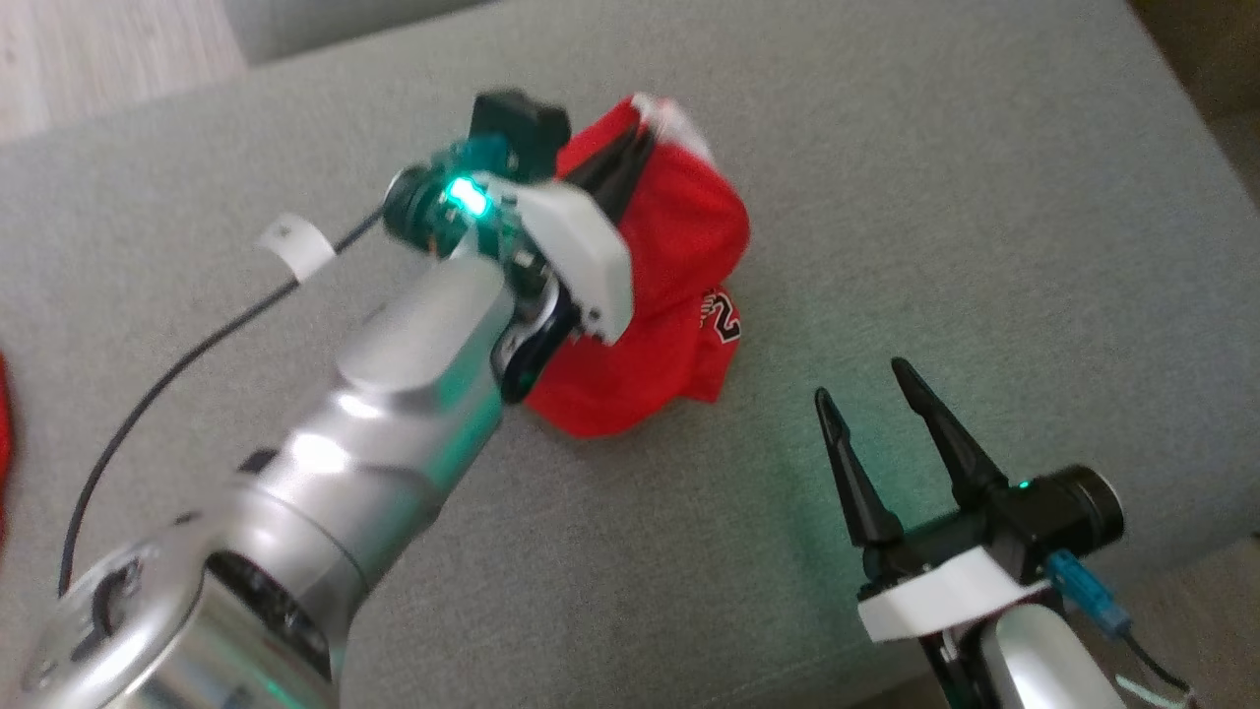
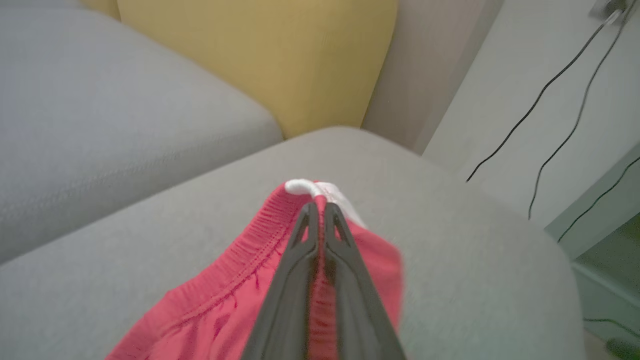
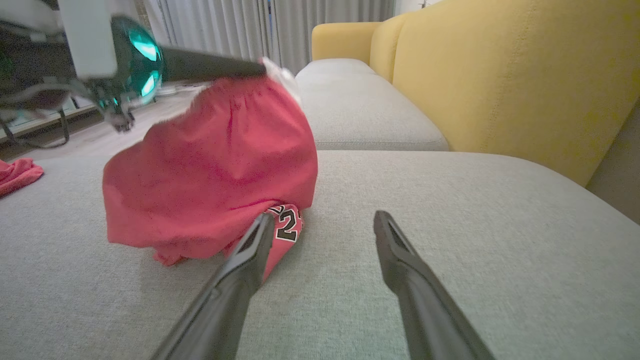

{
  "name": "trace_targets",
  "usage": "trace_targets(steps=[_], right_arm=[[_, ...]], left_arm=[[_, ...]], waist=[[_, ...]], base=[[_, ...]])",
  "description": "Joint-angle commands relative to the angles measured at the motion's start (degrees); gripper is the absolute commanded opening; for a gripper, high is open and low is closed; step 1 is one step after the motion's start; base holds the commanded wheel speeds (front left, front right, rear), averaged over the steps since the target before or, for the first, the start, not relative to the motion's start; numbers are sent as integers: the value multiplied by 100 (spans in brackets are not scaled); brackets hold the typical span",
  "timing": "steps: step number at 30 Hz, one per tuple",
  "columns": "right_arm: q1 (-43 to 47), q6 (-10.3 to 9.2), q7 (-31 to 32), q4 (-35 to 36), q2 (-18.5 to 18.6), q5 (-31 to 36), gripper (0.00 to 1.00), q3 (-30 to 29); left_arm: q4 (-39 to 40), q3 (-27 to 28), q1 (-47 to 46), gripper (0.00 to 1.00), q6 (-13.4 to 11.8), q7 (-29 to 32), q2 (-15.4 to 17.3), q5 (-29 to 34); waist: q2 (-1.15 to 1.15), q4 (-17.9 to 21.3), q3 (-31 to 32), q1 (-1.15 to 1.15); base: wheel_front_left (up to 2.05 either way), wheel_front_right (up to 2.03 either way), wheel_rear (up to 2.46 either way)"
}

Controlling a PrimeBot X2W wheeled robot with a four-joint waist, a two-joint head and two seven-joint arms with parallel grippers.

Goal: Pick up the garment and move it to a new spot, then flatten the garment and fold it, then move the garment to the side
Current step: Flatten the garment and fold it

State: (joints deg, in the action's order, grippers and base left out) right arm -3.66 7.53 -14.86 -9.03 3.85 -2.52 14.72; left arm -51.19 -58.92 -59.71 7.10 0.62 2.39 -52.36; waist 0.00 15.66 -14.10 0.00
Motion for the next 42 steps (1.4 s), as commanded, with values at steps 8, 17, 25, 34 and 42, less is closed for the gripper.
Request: trace_targets(steps=[8, 17, 25, 34, 42], right_arm=[[358, -4, -14, 91, -50, -8, 100, 14], [634, -4, -14, 168, -69, 32, 100, -237], [859, -4, -14, 263, -83, 66, 100, -508], [999, -4, -14, 274, -81, 97, 100, -635], [978, -4, -14, 232, -81, 100, 100, -559]], left_arm=[[752, 85, -1231, 0, 34, -564, 49, -523], [1092, -147, -615, 0, 37, -945, 213, -858], [1476, -549, 1835, 0, -120, -1498, 616, -859], [1937, -182, 3235, 0, -231, -1559, 481, -381], [1915, -112, 3422, 100, -138, -1444, 358, -360]], waist=[[0, -94, 865, 0], [0, -659, 1171, 0], [0, -1247, 1220, 0], [0, -1730, 1296, 0], [0, -1794, 1395, 0]], base=[[0, 0, 0], [0, 0, 0], [0, 0, 0], [0, 0, 0], [0, 0, 0]])
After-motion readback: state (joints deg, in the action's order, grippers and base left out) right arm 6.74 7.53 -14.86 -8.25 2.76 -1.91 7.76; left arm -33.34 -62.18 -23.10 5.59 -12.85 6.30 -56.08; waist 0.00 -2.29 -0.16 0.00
